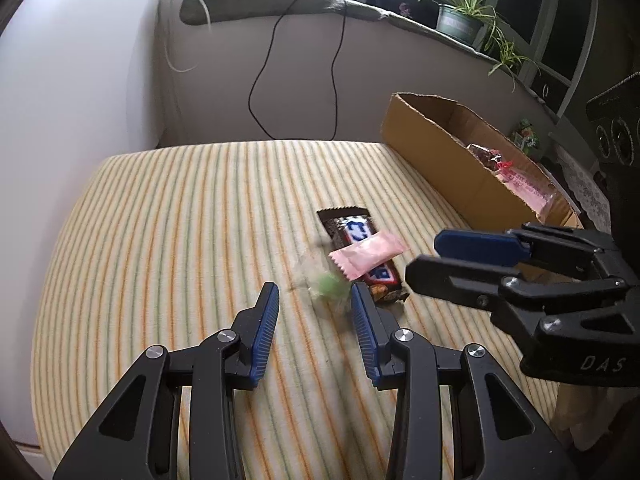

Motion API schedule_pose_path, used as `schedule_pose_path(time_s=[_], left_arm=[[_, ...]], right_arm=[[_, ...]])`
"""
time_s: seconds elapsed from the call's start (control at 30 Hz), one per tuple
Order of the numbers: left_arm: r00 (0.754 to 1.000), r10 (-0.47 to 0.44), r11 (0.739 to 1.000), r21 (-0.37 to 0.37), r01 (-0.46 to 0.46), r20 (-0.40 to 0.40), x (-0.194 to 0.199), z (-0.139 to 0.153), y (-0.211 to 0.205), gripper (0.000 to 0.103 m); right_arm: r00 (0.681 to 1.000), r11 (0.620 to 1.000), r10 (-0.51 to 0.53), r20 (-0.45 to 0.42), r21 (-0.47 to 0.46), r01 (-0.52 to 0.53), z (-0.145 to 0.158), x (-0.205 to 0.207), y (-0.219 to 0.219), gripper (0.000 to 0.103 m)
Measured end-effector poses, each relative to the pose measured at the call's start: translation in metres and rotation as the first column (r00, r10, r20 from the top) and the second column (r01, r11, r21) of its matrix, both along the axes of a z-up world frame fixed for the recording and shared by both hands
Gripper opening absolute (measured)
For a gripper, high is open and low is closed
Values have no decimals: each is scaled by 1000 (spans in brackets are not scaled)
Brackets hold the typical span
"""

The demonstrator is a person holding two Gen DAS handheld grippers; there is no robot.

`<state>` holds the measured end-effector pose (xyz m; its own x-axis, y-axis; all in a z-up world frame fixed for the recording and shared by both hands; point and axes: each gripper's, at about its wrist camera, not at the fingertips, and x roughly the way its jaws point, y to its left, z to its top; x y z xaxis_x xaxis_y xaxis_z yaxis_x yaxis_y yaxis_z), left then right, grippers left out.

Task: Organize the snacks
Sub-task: 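Grasp the chocolate bar with pink packet using the left gripper while the right gripper reaches the green packet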

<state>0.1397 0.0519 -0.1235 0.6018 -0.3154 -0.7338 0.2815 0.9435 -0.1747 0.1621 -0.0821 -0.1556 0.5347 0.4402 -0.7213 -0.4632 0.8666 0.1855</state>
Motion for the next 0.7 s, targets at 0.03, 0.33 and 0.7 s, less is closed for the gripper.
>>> schedule_pose_path(time_s=[0.03,0.33,0.7], left_arm=[[1000,0,1000,-4,0,7,1,2,0,36],[997,-77,997,10,77,32,10,11,-22,36],[987,-156,986,66,152,50,24,8,-38,36]], right_arm=[[1000,1000,-6,-5,1,6,-1,1,-2,43],[996,995,-93,4,-28,93,-14,-29,-33,43],[963,958,-264,58,-105,269,-23,-35,-54,43]])
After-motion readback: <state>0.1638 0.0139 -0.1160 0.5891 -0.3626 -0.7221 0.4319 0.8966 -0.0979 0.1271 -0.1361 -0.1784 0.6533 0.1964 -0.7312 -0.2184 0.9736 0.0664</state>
